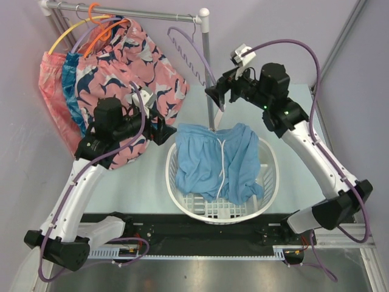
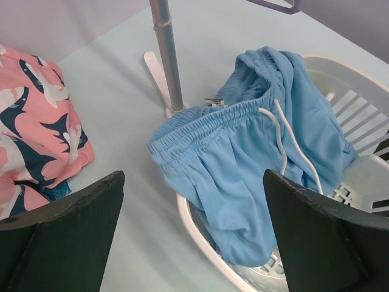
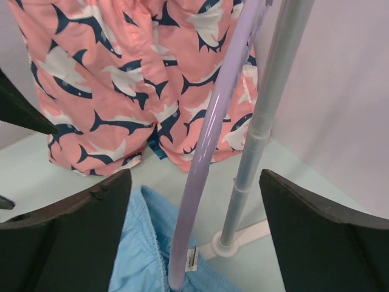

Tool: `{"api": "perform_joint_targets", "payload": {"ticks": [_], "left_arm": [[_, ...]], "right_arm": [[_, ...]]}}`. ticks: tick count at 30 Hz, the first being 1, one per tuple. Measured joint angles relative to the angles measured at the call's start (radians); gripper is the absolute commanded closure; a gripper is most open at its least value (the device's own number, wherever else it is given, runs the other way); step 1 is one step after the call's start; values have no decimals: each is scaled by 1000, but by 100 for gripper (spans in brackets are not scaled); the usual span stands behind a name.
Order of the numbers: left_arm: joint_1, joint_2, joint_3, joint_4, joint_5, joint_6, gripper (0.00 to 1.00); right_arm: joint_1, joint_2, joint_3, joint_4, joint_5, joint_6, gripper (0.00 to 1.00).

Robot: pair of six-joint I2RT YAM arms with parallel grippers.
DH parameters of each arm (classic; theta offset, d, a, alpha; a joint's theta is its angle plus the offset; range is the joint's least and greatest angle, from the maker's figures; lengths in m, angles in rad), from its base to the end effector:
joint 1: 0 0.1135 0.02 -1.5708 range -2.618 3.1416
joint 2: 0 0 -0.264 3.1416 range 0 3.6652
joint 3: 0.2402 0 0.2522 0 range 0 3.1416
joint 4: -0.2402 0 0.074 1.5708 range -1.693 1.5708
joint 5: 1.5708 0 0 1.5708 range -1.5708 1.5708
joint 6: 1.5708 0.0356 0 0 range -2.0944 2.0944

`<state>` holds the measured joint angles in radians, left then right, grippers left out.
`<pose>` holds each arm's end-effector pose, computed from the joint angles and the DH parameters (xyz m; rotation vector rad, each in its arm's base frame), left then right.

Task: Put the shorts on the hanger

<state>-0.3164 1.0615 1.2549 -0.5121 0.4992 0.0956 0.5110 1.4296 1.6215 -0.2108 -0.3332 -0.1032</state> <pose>0.2039 -0.0847 0.4170 0.7179 1.7550 -0.6210 0.2730 0.1664 0.4785 -0.7342 1.4431 0.5805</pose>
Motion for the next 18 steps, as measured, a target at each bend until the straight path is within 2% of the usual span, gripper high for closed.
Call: {"api": "perform_joint_targets", "payload": {"ticks": [1,3,5,6,8,9,11,12,14,15,18], "left_arm": [[0,-2,-1,-1,-1,0,0],[0,-5,-4,1,-5,0,0],[0,-8,-4,2,-10,0,0],[0,-10,-4,2,-11,-1,0],[0,-13,-4,1,-18,-1,0],[0,-14,-4,1,-19,-1,0],[0,-15,-4,1,-23,-1,0],[0,-15,-4,1,-25,-1,0],[0,-16,-4,1,-26,-1,0],[0,-16,-4,1,-26,-1,0],[0,-16,-4,1,-26,-1,0]], "right_arm": [[10,17,11,-1,15,-3,21],[37,51,36,0,52,-5,22],[63,74,42,3,87,-10,32],[76,82,42,4,107,-14,43],[98,99,42,8,146,-23,52],[105,105,43,10,162,-22,62],[114,118,44,15,191,-22,74],[116,124,45,16,201,-21,86],[120,131,50,24,236,-16,97],[118,134,56,29,249,-13,100],[121,140,73,27,258,-2,100]]}}
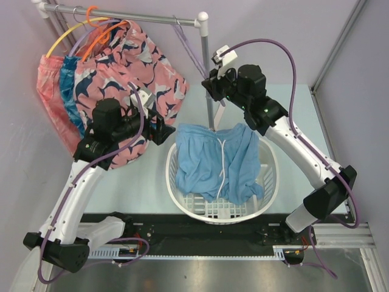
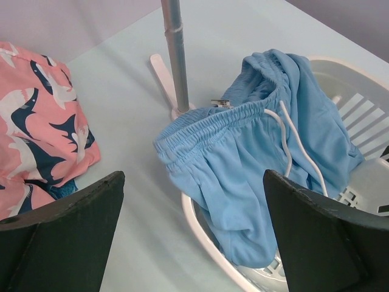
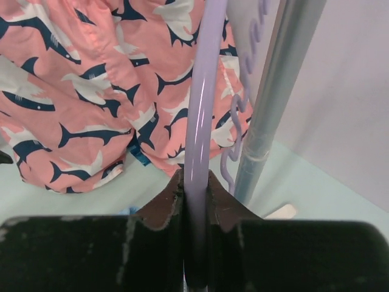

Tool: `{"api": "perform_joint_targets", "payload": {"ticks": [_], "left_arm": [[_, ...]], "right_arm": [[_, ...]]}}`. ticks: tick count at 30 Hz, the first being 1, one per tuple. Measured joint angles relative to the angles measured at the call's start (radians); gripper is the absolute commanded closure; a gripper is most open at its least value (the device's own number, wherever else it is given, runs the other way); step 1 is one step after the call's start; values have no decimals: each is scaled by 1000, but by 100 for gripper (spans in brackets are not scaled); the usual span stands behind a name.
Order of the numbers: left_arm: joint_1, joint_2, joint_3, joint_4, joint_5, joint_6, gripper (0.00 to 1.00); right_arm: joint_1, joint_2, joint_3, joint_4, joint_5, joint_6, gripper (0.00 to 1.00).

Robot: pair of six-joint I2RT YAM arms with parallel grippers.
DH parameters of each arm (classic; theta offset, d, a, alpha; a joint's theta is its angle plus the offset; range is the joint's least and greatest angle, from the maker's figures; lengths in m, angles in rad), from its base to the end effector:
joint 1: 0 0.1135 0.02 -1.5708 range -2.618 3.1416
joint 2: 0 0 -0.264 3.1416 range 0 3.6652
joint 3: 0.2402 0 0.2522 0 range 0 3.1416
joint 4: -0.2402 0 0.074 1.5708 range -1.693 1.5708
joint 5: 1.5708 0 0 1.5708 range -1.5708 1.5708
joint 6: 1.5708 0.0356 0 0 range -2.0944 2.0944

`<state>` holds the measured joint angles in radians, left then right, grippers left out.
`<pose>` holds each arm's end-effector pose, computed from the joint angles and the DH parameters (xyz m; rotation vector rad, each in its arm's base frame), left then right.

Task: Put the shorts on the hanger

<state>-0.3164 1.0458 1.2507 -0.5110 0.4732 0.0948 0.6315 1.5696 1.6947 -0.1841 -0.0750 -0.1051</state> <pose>0.2003 -0.0827 0.4187 0.6999 1.7500 -0.5952 0.2927 0.2174 0.4611 -0.6480 1.5172 0.4641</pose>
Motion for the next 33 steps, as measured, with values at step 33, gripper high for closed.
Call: {"api": "perform_joint_targets", "payload": {"ticks": [33], "left_arm": [[23,-325,-65,-22,101,222,3]], "right_arm": [[-87,-471,-143,-515,-518,-255,100]]}}
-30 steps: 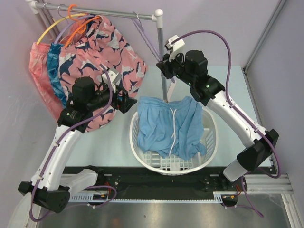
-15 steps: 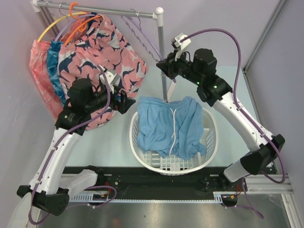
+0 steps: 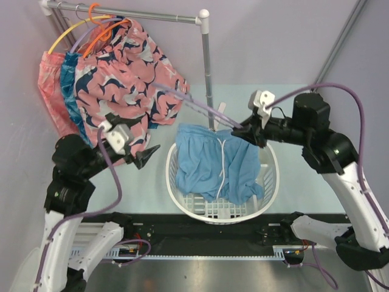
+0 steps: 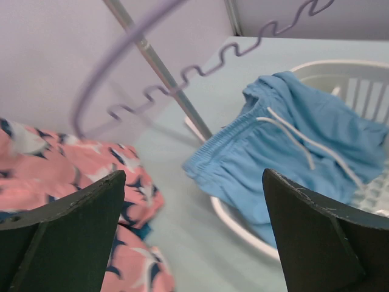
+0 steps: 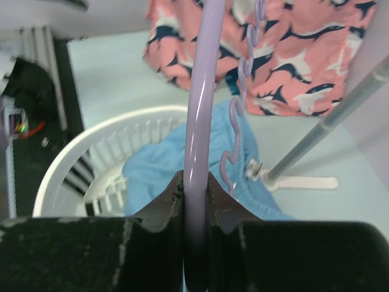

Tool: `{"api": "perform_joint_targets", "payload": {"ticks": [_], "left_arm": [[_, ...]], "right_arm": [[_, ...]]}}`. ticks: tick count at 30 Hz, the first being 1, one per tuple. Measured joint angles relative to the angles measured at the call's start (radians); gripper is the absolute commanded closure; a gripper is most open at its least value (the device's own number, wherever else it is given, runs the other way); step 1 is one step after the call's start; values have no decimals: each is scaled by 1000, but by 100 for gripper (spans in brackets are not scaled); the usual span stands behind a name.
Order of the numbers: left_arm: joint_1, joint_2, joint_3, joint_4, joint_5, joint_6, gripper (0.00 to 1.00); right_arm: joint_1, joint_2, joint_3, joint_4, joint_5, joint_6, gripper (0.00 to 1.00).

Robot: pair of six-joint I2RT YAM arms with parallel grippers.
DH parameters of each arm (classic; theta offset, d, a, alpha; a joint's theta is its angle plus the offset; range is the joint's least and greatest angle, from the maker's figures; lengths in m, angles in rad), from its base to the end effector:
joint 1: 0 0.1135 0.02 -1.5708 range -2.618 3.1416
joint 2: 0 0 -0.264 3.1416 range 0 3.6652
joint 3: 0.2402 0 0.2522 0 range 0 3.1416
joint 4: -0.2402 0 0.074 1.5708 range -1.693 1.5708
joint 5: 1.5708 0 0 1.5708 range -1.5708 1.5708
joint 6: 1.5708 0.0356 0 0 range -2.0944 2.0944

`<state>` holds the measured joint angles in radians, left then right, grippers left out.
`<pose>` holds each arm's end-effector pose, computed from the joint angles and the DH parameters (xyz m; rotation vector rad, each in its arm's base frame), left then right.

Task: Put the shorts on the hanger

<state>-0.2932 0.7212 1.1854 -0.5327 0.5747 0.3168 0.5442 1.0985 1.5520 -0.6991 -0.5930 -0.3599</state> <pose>0.1069 -0.0525 0.4440 0.8949 1.3831 -0.4518 0.1559 0.1176 0.4847 -1.1551 1.4109 0.6670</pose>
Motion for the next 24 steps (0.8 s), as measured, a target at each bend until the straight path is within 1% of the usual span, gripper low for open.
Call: {"api": "perform_joint_targets", "payload": {"ticks": [3,6,9,12,15,16,18,19,21,23,24], "left_arm": [[6,-71,-4,-24,39,158,4],[8,-94,-10,-80,89,292,6],[8,-76,-23,-127,122,391,7],[9,-61,-84,-134,145,450,10],[9,-40,-137,-137,193,476,21],[9,-28,-143,-138,209,479,27],[9,11,-144,-131,248,480,32],[9,26,-144,-129,259,478,37],[6,60,-143,-128,285,480,41],[-9,85,-143,-130,301,482,49],[-22,101,-143,-137,303,489,56]], "right_arm": [[8,-63,0,-152,-39,-91,100],[16,-97,0,-286,-66,-166,100],[25,-111,-4,-381,-76,-219,100],[40,-126,-13,-457,-78,-259,100],[59,-138,-14,-496,-79,-275,100],[65,-142,-14,-502,-79,-278,100],[86,-148,-14,-514,-79,-282,100],[93,-149,-14,-517,-79,-284,100],[112,-148,-14,-520,-79,-285,100],[124,-143,-14,-523,-79,-287,100],[130,-139,-14,-525,-77,-287,100]]}}
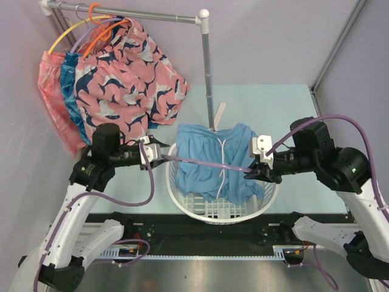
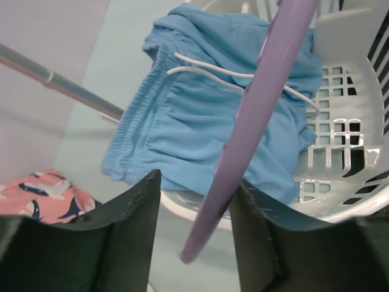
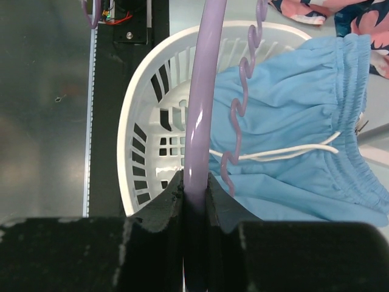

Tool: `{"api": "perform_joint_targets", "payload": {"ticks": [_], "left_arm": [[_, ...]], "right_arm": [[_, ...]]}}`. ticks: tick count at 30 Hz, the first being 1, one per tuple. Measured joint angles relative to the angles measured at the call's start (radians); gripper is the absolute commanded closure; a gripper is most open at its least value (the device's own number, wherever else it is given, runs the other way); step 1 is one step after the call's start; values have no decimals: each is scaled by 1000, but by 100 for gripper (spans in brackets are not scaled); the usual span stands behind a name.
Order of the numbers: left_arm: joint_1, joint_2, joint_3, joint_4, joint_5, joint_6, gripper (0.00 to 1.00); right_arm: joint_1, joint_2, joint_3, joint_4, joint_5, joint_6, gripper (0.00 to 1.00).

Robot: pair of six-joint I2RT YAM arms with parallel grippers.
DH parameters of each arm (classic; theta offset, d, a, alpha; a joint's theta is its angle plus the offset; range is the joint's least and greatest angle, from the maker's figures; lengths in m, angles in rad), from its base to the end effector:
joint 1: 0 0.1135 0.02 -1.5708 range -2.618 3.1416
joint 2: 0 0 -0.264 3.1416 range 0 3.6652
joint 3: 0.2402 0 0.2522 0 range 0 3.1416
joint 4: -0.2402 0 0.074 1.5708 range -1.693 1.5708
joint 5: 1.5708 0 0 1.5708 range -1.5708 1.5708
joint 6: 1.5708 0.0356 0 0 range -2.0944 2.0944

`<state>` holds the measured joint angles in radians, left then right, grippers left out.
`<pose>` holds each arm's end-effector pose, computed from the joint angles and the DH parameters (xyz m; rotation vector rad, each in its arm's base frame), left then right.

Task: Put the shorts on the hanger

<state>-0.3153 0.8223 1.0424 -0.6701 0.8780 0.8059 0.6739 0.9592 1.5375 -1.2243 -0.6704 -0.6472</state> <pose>0.1373 -0.0736 0.3769 1.4154 1.2505 -0.5492 0.0816 0.0935 0.4524 -1.5922 1.4490 0.7529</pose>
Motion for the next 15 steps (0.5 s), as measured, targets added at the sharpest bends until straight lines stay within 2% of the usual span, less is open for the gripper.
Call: {"api": "perform_joint_targets", "payload": {"ticks": [3,4,5,6,7,8,10,15], "left_arm": [[-47,13,0,-26,0,18,100],[-67,8,-1,-32,-9,39,100],[-76,2,-3,-41,-9,45,100],[-85,-12,-12,-40,-19,41,100],[-93,-28,-22,-35,-29,32,100],[-94,-39,-27,-27,-35,21,100],[-104,-60,-42,0,-36,3,100],[-126,-35,-32,6,-41,-24,100]], "right_arm": [[6,9,0,0,3,0,100],[6,11,0,-1,8,1,95],[2,11,0,0,29,11,75],[-2,13,0,0,38,14,61],[-1,16,0,-1,42,18,34],[2,18,0,-1,39,21,26],[14,25,0,16,42,33,16],[14,100,43,60,58,77,14]]}}
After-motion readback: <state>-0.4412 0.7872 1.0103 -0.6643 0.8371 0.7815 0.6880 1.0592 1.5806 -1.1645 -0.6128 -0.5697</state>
